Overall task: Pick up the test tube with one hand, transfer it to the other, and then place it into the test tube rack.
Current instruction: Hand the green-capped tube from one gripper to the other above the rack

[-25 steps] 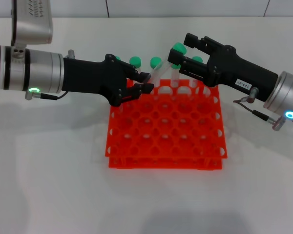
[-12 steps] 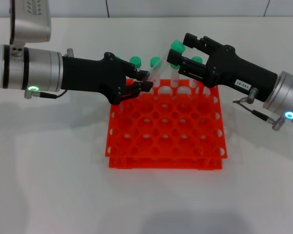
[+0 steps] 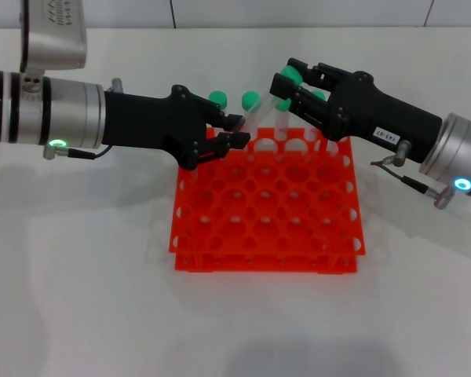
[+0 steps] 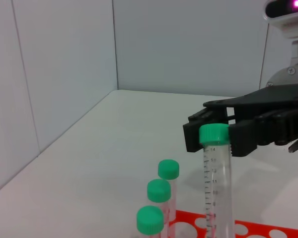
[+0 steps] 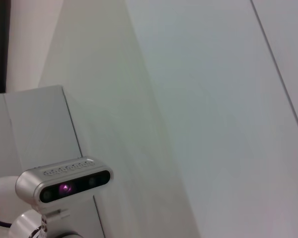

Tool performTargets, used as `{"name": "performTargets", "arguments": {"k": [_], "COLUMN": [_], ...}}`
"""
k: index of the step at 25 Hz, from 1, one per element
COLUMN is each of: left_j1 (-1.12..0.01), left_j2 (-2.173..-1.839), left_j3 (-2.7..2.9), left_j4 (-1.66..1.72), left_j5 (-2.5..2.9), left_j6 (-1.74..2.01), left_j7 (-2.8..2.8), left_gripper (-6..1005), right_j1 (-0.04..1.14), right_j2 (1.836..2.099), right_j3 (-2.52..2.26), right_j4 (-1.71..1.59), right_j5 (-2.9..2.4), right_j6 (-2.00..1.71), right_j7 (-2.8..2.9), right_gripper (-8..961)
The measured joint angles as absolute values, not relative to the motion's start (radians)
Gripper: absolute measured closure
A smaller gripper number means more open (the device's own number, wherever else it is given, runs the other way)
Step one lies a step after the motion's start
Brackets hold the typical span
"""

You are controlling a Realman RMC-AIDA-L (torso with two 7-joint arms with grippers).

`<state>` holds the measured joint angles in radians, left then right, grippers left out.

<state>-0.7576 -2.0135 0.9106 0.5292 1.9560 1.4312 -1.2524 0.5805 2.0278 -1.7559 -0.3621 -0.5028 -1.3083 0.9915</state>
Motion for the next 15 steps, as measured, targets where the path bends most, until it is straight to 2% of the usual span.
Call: {"name": "performTargets", "arguments": {"k": [5,15], "left_j1": [-0.758,-0.757], "left_j2": [-2.014,-2.022], "left_j3": [0.911,0.913], "left_j4": [0.528,0.565], "left_j5": [1.955,1.957], "left_j6": [1.430,1.414], "left_j7": [-1.251,-1.350], "left_gripper": [746,743], "right_j1": [0.582,0.580], "right_j2": [2.028,2.028], "right_j3": [-1.758,-1.756], "right_j4": [-0.362,-0.362], "right_j5": [-0.503,-0.498], "right_j6": [-1.309,-1.309], "right_j7": [0.988,0.986], "right_gripper": [646,693]}}
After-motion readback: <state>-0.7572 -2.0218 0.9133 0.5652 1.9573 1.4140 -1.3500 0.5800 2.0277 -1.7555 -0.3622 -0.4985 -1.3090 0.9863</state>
